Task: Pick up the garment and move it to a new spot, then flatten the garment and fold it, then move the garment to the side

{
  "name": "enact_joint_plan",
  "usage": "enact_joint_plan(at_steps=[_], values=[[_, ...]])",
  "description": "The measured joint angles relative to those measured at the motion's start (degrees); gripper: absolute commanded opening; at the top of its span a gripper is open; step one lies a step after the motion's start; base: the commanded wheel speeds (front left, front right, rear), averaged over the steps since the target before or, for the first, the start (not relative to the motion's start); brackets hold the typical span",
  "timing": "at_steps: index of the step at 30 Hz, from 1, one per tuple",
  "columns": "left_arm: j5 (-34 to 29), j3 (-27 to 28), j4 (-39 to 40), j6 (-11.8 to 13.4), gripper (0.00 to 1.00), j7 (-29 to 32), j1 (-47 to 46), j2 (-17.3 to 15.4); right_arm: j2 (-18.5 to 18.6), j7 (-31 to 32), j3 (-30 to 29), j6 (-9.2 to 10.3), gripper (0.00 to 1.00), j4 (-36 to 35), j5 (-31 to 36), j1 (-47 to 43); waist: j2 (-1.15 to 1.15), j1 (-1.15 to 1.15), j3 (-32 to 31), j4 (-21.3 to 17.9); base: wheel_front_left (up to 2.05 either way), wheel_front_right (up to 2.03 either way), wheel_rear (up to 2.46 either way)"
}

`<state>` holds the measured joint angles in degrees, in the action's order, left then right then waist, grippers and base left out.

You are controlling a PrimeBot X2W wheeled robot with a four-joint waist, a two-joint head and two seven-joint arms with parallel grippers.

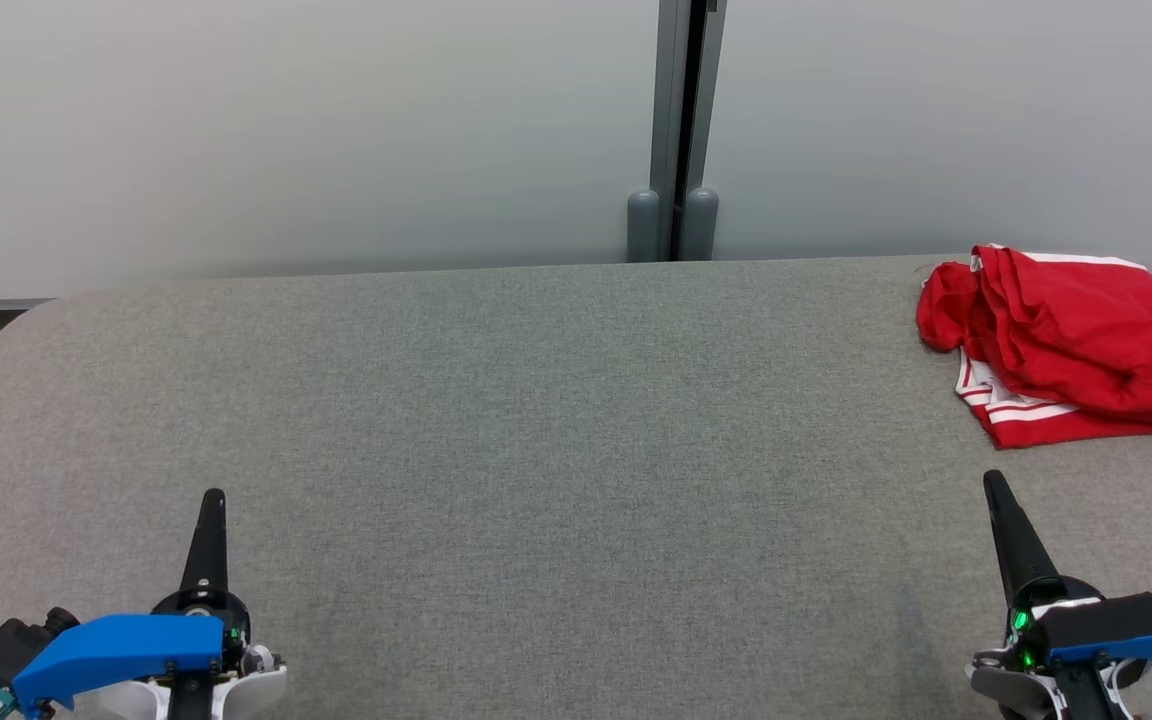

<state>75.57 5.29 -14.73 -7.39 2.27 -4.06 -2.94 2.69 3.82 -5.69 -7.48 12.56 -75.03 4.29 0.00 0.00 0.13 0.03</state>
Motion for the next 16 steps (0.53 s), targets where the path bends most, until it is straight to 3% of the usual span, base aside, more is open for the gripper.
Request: enact_joint_plan(at_steps=[16], values=[[7.39, 0.60, 0.24, 0.00, 0.00, 1.79, -0.83, 0.01, 0.01, 1.18, -0.33, 0.00, 0.00, 0.69, -7.57, 0.79, 0.00, 0.00, 0.02, -0.01, 0.00, 0.00, 0.00]])
